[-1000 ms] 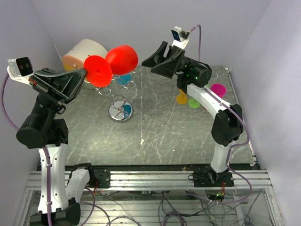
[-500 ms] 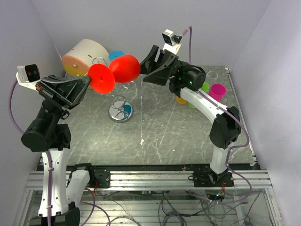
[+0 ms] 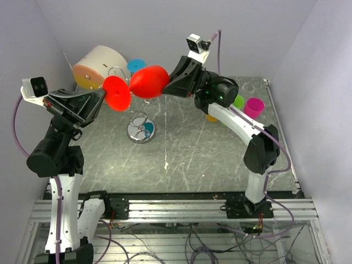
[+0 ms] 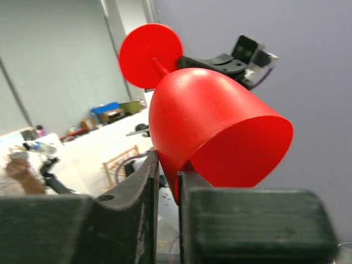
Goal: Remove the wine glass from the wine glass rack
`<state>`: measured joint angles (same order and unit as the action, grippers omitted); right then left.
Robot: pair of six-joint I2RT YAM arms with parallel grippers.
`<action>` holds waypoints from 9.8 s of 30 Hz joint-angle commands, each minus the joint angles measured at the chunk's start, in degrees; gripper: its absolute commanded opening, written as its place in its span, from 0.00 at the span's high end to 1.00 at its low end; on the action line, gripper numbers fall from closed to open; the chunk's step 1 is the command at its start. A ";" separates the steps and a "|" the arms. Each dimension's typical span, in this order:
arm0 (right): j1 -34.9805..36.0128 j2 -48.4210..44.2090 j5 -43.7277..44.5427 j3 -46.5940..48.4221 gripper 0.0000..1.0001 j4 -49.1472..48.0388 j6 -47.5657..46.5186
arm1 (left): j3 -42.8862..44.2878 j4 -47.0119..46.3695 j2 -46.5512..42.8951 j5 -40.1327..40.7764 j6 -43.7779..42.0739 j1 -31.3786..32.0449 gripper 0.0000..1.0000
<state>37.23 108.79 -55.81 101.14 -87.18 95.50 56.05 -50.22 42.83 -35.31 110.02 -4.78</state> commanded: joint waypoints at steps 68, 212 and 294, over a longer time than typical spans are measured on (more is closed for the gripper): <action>-11.42 -13.18 63.13 -13.71 1.00 140.66 -84.10 | 39.13 88.56 22.10 14.01 -77.98 0.64 0.58; -11.68 -41.16 65.04 -22.41 0.65 127.05 -79.82 | 68.19 90.48 64.39 -8.97 -80.33 4.33 0.59; -11.66 -43.19 64.23 -26.51 0.65 123.40 -78.80 | 48.03 61.61 53.88 -6.79 -54.11 -0.98 0.93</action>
<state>25.76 66.22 8.60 75.29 37.74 16.10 100.12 17.43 95.83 -44.36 53.36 -5.48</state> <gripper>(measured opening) 0.354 0.077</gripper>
